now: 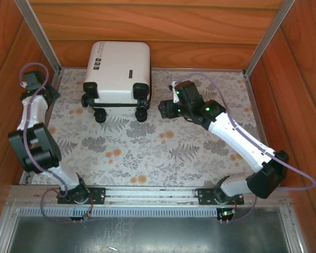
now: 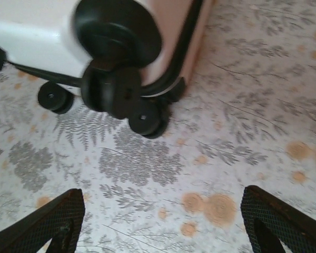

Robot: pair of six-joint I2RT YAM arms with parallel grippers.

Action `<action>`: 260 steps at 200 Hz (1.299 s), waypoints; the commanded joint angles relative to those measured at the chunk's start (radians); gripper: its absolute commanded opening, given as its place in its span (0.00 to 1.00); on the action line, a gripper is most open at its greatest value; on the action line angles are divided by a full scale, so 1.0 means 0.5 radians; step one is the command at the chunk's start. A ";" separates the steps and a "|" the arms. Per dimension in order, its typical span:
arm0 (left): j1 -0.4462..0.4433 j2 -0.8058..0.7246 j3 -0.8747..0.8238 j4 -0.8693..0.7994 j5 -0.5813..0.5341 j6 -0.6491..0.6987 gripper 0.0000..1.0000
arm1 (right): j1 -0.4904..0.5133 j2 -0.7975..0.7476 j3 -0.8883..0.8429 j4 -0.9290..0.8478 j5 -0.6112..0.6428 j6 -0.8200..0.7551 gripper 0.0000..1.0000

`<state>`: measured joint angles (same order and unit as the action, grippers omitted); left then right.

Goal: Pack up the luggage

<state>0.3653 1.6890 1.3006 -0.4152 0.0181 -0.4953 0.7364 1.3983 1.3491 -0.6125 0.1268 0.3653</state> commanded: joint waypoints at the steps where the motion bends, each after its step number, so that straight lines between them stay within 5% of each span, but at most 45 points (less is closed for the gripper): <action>1: -0.020 0.103 0.062 0.205 0.477 -0.117 0.48 | 0.048 0.049 0.076 -0.015 -0.027 -0.038 0.81; 37: -0.068 0.276 0.114 0.393 0.781 -0.178 0.43 | 0.073 0.061 0.098 0.013 -0.019 -0.037 0.79; 72: -0.302 0.265 0.102 0.451 0.816 -0.044 0.43 | 0.073 0.056 0.105 -0.002 0.009 -0.035 0.79; 103: -0.415 0.294 -0.086 0.750 1.118 -0.179 0.43 | 0.076 0.010 0.086 -0.011 0.036 -0.046 0.78; 147: -0.764 0.203 -0.335 0.788 1.127 -0.106 0.41 | 0.076 -0.125 -0.023 0.068 -0.028 -0.090 0.79; 204: -1.402 -0.070 -0.583 0.884 0.777 0.024 0.41 | 0.082 0.027 0.189 -0.021 -0.219 -0.117 0.81; 260: -1.441 -0.662 -1.050 0.885 0.280 0.149 0.67 | 0.100 0.229 0.411 -0.306 -0.049 -0.383 0.83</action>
<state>-0.3721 1.4727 0.8536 0.0231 0.2897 -0.4759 0.7795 1.4792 1.5162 -0.6636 0.0525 0.2695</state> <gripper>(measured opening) 0.624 0.822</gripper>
